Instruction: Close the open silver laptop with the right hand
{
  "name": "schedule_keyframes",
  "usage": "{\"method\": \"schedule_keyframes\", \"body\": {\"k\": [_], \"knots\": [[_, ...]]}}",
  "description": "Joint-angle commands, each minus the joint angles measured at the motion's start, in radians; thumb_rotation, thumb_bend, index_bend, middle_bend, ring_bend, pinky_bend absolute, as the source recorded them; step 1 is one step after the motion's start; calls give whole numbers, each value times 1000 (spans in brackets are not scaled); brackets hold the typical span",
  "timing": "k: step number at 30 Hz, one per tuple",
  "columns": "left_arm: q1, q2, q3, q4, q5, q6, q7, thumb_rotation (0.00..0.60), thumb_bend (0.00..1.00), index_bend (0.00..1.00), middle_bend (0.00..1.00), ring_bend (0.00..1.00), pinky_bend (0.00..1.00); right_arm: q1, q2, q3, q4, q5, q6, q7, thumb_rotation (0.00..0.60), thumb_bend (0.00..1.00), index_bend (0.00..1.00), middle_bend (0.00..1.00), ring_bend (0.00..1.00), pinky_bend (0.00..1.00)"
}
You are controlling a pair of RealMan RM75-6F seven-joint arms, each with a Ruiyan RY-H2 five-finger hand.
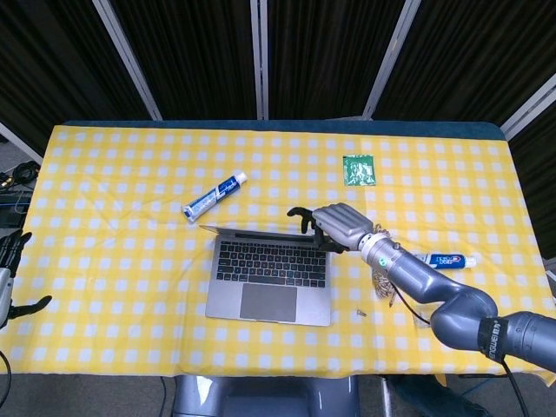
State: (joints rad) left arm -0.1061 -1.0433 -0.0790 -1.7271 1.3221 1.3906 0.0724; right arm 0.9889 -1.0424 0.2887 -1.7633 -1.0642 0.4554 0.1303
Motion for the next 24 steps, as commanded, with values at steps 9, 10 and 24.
{"method": "schedule_keyframes", "body": {"k": [9,10,24], "knots": [[1,1,2,-2,5,3,-2,600,0,0,0,0,0,-49,-27,-90,-74,-236,85,-114,600,1000,178,340,348,357],[1,2,3,-2,6,4,-3,600,0,0,0,0,0,-52,-42,-108,-71,-260,93,-138,600,1000,178,339,347,357],[-1,0,6,-1,9,1,-4,600,0,0,0,0,0,-95,-187,-243,25,-419,202,-331,600,1000,179,313,335,354]]}}
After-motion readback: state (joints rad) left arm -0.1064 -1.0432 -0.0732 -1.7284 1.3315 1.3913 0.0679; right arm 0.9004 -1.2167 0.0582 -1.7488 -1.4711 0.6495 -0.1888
